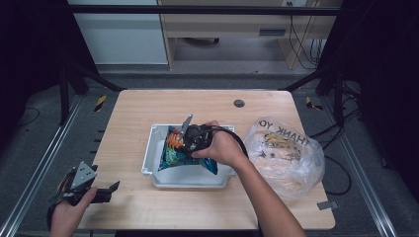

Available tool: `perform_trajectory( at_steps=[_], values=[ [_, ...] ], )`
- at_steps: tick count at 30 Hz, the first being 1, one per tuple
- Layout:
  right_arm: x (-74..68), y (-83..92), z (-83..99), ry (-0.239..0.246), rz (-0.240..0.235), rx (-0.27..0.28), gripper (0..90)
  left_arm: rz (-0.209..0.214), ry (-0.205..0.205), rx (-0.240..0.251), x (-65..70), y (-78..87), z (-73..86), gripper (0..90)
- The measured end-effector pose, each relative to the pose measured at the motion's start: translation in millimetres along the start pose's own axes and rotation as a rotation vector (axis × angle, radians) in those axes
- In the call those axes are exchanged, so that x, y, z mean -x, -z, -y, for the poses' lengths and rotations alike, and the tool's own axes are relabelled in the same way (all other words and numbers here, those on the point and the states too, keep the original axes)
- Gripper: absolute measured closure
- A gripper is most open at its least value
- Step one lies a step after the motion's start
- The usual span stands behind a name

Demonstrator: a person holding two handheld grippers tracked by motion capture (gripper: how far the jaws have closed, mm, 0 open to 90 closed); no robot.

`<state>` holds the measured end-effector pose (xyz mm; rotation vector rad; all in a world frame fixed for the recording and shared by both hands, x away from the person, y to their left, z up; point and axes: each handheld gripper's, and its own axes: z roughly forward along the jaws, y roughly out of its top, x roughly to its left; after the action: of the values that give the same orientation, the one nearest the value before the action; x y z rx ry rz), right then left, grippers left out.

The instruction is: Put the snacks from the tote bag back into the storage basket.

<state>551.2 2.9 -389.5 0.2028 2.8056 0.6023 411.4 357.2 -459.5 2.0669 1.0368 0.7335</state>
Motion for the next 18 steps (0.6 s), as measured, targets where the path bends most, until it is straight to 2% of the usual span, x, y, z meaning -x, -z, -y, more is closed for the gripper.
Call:
perform_trajectory(
  at_steps=[18],
  values=[
    [-3.4, -9.0, 4.2, -0.004, -0.016, -0.006, 41.5, 0.003, -0.004, -0.001, 0.3, -0.3, -0.4, 3.5]
  ],
)
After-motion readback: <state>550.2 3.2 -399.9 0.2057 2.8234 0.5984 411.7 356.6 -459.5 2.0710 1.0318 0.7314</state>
